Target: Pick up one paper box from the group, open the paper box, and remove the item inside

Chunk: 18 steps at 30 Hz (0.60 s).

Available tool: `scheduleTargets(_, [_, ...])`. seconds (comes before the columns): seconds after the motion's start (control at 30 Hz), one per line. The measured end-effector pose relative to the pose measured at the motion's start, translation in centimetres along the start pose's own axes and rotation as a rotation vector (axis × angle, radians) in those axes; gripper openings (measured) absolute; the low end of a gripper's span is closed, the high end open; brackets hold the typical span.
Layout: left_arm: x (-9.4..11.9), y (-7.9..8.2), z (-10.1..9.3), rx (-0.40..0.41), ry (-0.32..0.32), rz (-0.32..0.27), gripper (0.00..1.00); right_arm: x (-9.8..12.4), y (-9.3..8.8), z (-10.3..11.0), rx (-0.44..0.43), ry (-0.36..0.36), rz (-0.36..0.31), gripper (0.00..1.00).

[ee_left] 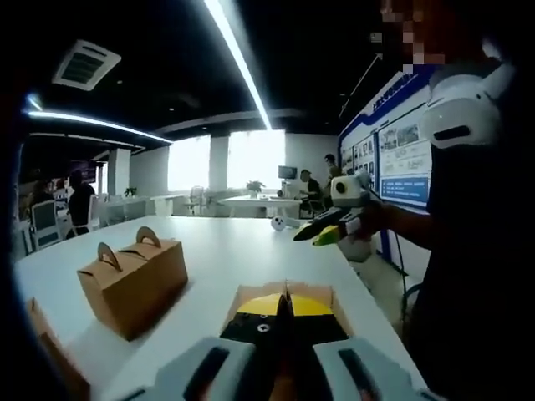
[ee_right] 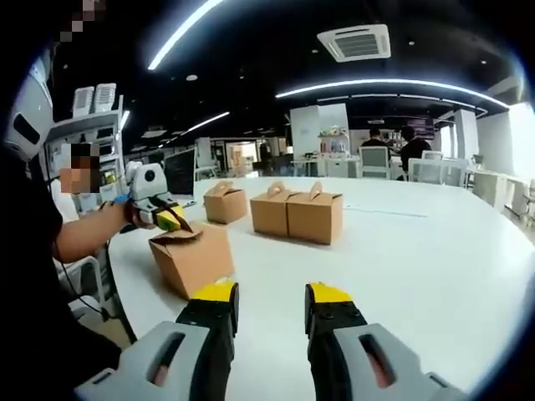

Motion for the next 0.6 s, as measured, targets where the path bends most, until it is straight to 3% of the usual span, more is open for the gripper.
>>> scheduleTargets(0.13, [0.4,0.6,-0.1,-0.029,0.003,-0.030,0.32,0.1,0.0,0.0,0.001,0.000,0.000,0.33])
scheduleTargets(0.27, [0.5,1.0,-0.2,0.010,0.033,-0.031,0.34,0.3,0.0,-0.2,-0.011,0.000,-0.012,0.33])
scheduleTargets(0.43, [1.4,1.9,0.0,0.037,0.175,-0.062,0.31,-0.2,-0.1,0.4,0.014,0.036,-0.001,0.33])
scheduleTargets(0.53, [2.3,2.0,0.0,0.023,0.295,-0.037,0.31,-0.5,0.1,1.0,0.034,0.070,-0.006,0.33])
scheduleTargets(0.6, [2.9,2.4,-0.5,0.053,0.345,-0.075,0.30,-0.9,0.0,1.4,0.039,0.097,-0.002,0.33])
Point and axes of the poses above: the point that each gripper's makers call its tool centre point, and the gripper's own axes: x roughly backward along the fingers, z roughly to its left, y roughly out of its top, the point moved 3 cm from there along x, roughly backward along the fingers, and after that the axes turned 4 degrees about -z, right-handed, at the moved point
